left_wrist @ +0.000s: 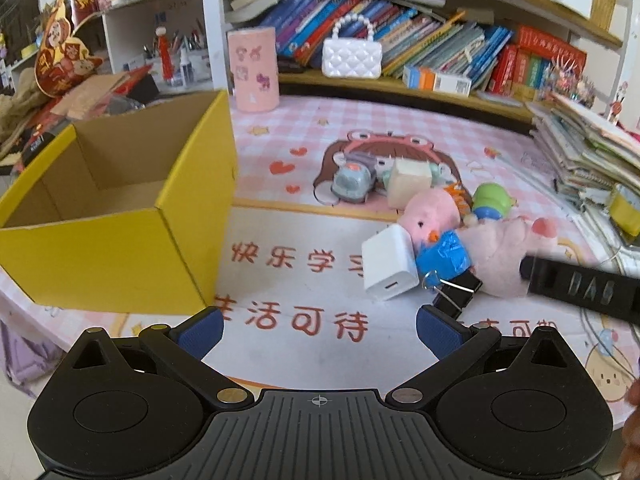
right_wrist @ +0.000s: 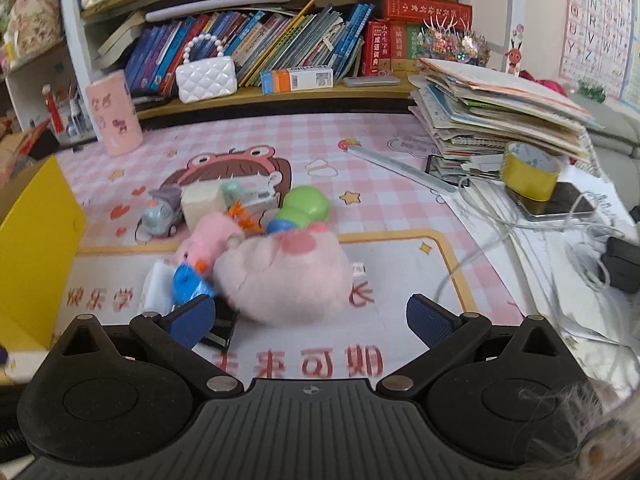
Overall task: Organize objects
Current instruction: 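Grasp the pink plush pig with the right tool while the left tool grasps the white charger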
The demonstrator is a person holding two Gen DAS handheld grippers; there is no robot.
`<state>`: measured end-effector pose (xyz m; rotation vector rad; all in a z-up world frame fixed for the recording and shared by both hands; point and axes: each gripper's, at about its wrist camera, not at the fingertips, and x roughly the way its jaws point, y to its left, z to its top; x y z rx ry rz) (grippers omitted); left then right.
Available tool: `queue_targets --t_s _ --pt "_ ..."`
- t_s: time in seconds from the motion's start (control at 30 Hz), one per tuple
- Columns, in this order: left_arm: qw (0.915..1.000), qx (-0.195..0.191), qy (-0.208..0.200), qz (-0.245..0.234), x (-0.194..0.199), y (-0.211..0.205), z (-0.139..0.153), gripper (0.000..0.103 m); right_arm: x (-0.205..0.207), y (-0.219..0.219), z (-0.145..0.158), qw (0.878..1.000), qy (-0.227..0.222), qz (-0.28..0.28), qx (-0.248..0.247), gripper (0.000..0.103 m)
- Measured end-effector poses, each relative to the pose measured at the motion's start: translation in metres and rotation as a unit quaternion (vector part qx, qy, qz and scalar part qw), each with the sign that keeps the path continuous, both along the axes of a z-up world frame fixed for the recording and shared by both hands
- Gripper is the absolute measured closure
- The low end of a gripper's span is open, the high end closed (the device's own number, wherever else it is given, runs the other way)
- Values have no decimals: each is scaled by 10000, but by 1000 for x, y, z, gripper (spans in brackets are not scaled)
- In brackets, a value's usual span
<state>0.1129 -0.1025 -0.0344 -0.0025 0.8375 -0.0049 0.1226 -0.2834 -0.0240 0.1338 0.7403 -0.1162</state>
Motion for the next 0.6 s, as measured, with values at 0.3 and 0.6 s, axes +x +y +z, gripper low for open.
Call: queue_targets --t_s 0.3,0.6 --pt "9999 -25 98 -70 16 -16 -4 1 46 -17 -18 9984 158 224 499 1" --pt "9996 -213 154 69 43 -24 -8 10 73 -31 -21 9958 89 468 785 45"
